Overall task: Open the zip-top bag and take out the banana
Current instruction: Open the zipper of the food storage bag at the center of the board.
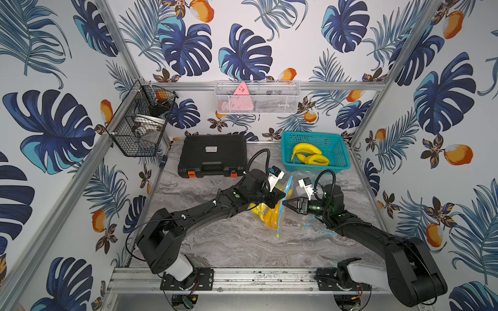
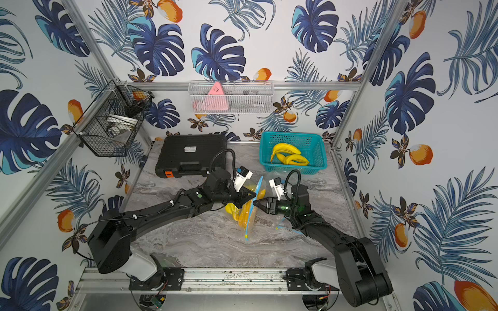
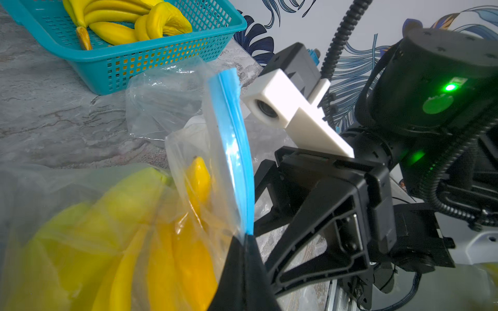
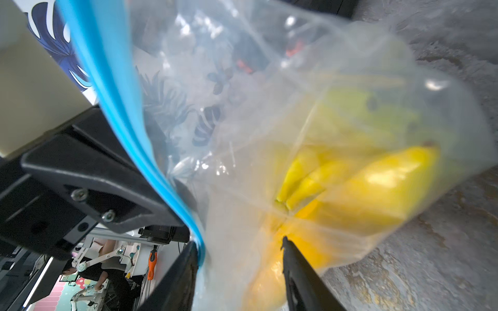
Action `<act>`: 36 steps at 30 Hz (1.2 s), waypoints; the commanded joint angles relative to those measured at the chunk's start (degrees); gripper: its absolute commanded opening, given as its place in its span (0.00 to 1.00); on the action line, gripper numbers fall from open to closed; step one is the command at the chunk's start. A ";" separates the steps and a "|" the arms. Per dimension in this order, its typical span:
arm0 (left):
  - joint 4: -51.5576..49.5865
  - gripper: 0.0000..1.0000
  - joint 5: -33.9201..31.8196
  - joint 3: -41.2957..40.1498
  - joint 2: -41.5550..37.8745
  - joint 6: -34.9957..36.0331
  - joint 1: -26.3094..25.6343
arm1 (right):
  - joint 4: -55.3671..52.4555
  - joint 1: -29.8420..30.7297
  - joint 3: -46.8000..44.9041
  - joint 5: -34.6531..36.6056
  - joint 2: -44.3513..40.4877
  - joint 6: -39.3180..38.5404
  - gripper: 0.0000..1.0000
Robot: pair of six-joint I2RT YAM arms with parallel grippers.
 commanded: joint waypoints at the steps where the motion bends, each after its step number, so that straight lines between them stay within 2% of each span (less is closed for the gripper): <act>1: 5.00 0.00 1.76 -0.26 0.04 -2.30 0.64 | 4.67 0.20 -0.29 -0.79 -0.02 1.56 0.51; 15: 7.37 0.00 3.70 -2.38 -1.08 -4.59 3.27 | 7.58 -0.82 -1.39 -0.87 -0.14 4.23 0.49; 21: 8.46 0.00 4.36 -2.94 -1.29 -5.30 3.79 | 12.25 -2.49 -2.85 -1.67 0.39 7.40 0.47; 28: 10.08 0.00 5.15 -2.78 -0.84 -6.45 3.83 | 17.78 -1.64 -2.18 -3.89 3.49 10.66 0.47; 36: 10.71 0.00 5.24 -3.09 -0.41 -6.62 3.92 | 17.32 -0.58 -1.73 -4.24 3.70 11.03 0.45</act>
